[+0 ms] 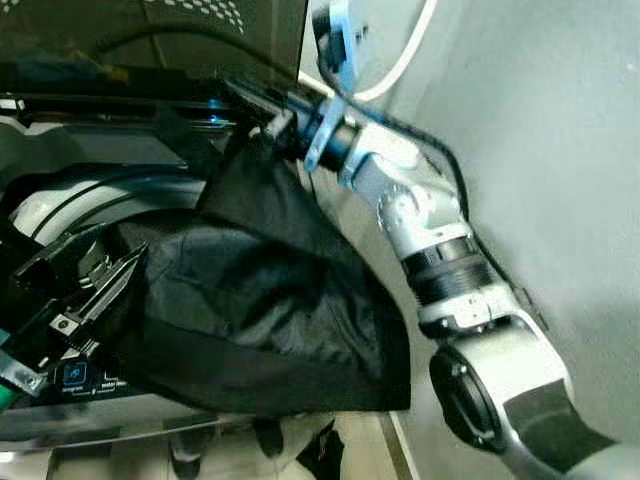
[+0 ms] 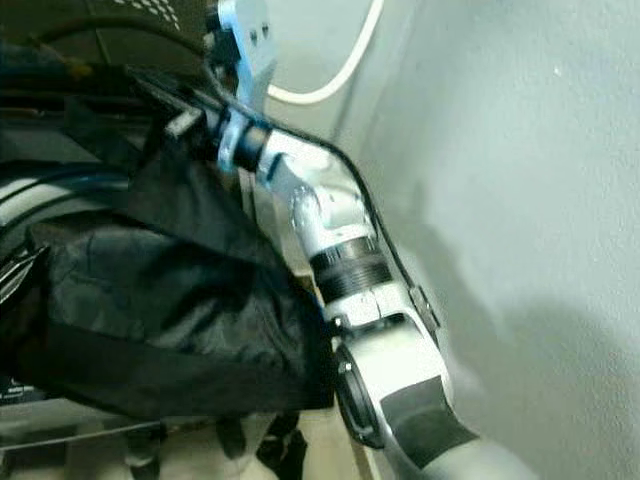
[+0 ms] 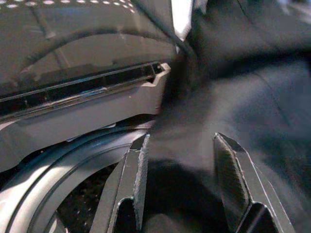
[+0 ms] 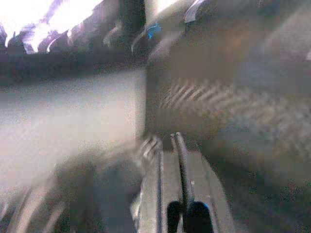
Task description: Clothes washing
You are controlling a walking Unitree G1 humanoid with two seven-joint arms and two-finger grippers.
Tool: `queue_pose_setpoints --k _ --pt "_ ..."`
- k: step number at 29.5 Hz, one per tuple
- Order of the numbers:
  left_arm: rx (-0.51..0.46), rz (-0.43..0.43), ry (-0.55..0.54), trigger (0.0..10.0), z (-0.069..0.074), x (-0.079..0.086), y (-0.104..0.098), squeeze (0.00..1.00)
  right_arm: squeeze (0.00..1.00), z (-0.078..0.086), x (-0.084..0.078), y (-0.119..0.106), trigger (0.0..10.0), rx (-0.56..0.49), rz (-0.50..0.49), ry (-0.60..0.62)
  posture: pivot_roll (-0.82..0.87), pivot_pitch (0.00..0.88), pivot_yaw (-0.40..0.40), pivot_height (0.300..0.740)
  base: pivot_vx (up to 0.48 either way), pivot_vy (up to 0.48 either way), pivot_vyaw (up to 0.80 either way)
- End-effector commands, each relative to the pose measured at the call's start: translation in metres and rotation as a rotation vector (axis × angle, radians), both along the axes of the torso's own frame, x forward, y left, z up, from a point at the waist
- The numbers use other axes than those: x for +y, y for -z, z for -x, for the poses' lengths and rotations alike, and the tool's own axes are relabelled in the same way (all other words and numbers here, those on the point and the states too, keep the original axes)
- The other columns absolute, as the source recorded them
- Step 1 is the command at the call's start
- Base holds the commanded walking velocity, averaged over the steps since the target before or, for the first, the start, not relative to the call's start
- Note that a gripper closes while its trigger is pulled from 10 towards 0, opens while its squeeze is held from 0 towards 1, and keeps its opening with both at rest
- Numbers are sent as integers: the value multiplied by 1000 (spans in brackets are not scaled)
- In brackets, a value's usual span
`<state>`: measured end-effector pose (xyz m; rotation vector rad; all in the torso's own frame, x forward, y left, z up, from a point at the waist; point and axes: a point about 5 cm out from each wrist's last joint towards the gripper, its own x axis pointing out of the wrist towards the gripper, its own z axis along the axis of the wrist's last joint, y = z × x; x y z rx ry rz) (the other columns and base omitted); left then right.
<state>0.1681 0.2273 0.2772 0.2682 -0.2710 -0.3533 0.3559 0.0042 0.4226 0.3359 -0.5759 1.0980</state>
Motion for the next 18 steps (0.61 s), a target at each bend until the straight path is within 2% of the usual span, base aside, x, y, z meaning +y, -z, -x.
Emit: queue_pose_setpoints --k 1,2,3,4,5,6,7,8,9,10,12,15,18 --pt "6 1 15 10000 1 -1 1 0 0 9 -11 -35 0 -45 -180 8 210 64 -107 740 0 0 0" --pt "5 0 13 10000 1 -1 1 0 0 10 -14 -50 0 -17 -254 16 210 64 -107 740 0 0 0" --pt "5 0 13 10000 1 -1 1 0 0 10 -14 -50 0 -17 -254 16 210 64 -107 740 0 0 0" --pt "4 0 12 10000 0 0 1 0 0 12 -8 -51 1765 -38 -203 19 210 64 -107 740 0 0 0" --pt "4 0 12 10000 0 0 1 0 0 12 -8 -51 1765 -38 -203 19 210 64 -107 740 0 0 0" --pt "4 0 11 10000 0 0 1 0 0 13 -2 -48 2471 -60 -142 22 210 64 -107 740 0 0 0" --pt "4 0 11 10000 0 0 1 0 0 13 -2 -48 2471 -60 -142 22 210 64 -107 740 0 0 0" --pt "2 0 9 10000 0 0 1 0 0 14 9 -39 8745 -72 -54 -5 208 64 -106 740 0 0 0" --pt "2 0 9 10000 0 0 1 0 0 14 9 -39 8745 -72 -54 -5 208 64 -106 740 0 0 0" --pt "0 -1 5 10000 -1 1 1 0 0 20 39 0 10000 -111 165 -132 208 61 -101 740 0 0 0" --pt "0 -1 5 10000 -1 1 1 0 0 20 39 0 10000 -111 165 -132 208 61 -101 740 0 0 0" --pt "0 -2 4 10000 -3 2 1 0 0 28 63 41 10000 -153 366 -262 208 61 -101 740 0 0 0" --pt "1 -2 6 10000 -3 1 1 0 0 30 68 53 10000 -183 415 -292 208 63 -99 740 0 0 0"
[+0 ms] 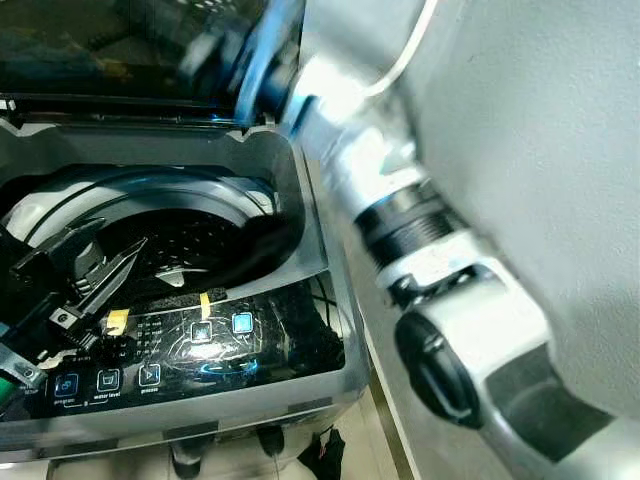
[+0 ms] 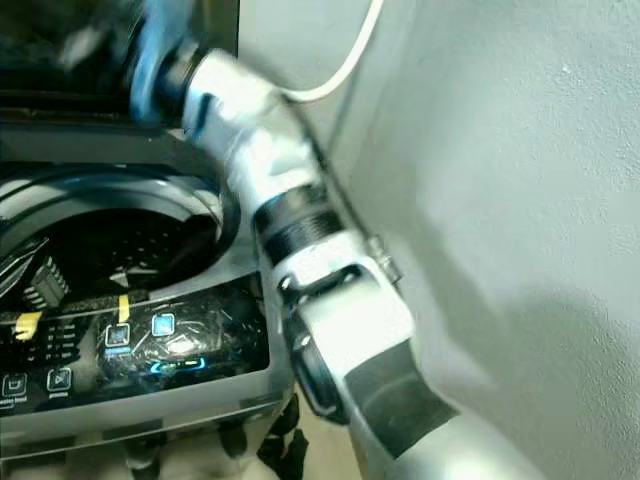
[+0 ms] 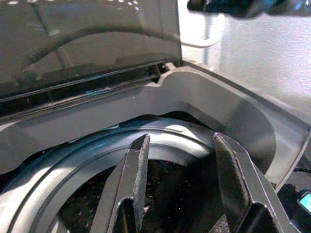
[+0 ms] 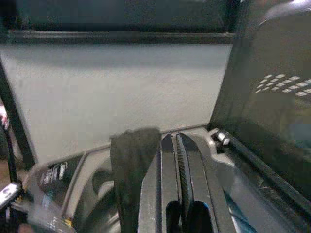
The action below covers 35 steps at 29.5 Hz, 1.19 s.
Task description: Clothes washing
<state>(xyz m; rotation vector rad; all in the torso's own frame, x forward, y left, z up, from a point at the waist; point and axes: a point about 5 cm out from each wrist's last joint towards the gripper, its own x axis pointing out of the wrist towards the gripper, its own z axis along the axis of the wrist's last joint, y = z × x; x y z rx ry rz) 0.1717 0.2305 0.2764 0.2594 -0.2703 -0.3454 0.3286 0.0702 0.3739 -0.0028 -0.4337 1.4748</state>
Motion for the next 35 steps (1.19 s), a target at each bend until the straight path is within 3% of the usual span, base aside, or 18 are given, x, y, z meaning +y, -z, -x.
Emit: queue_pose_setpoints --k 1,4,9,10,11,12,13,16,18,20,22,23,27,29,32,34,35 --pt "0 -12 15 10000 0 -2 0 0 0 1 0 2 10000 -41 4 -17 208 63 -99 740 0 0 0" --pt "1 -12 15 10000 0 -3 0 0 0 0 -2 0 10000 -38 -14 -9 208 63 -99 740 0 0 0" --pt "19 0 6 10000 -9 -12 5 0 0 -32 -48 -10 10000 113 -218 241 216 52 -110 740 0 0 0" --pt "19 0 6 10000 -9 -12 5 0 0 -32 -48 -10 10000 113 -218 241 216 52 -110 740 0 0 0" --pt "22 7 -17 10000 -20 -21 9 0 0 -40 -63 -2 10000 165 -273 309 217 47 -106 740 0 0 0" --pt "22 7 -17 10000 -20 -21 9 0 0 -40 -63 -2 10000 165 -273 309 217 47 -106 740 0 0 0" --pt "22 7 -31 10000 -27 -27 11 0 0 -45 -73 4 10000 195 -305 348 217 47 -106 740 0 0 0" --pt "-44 49 -160 10000 -54 -35 12 0 0 -54 -104 26 10000 231 -380 488 203 26 -67 740 0 0 0" --pt "-56 49 -188 10000 -59 -35 12 0 0 -54 -109 30 10000 227 -390 509 203 26 -67 740 0 0 0" --pt "-120 15 -343 10000 -76 -20 4 0 0 -54 -134 50 10000 215 -406 639 192 14 -39 740 0 0 0" --pt "-120 15 -343 10000 -76 -20 4 0 0 -54 -134 50 10000 215 -406 639 192 14 -39 740 0 0 0" --pt "-146 27 -410 10000 -82 -8 -3 0 0 -52 -148 65 10000 209 -397 706 186 10 -26 740 0 0 0" --pt "-160 54 -489 10000 -88 9 -12 0 0 -47 -163 85 10000 211 -378 786 181 8 -22 740 0 0 0" --pt "-148 89 -521 10000 -93 17 -15 0 0 -39 -174 107 10000 257 -371 839 178 7 -24 740 0 0 0" --pt "-123 123 -496 10000 -95 10 -12 0 0 -34 -177 122 10000 284 -355 869 178 9 -22 740 0 0 0" --pt "-59 162 -436 10000 -101 -11 2 0 0 -27 -178 140 10000 311 -348 916 175 10 -19 740 0 0 0" --pt "-59 162 -436 10000 -101 -11 2 0 0 -27 -178 140 10000 311 -348 916 175 10 -19 740 0 0 0"
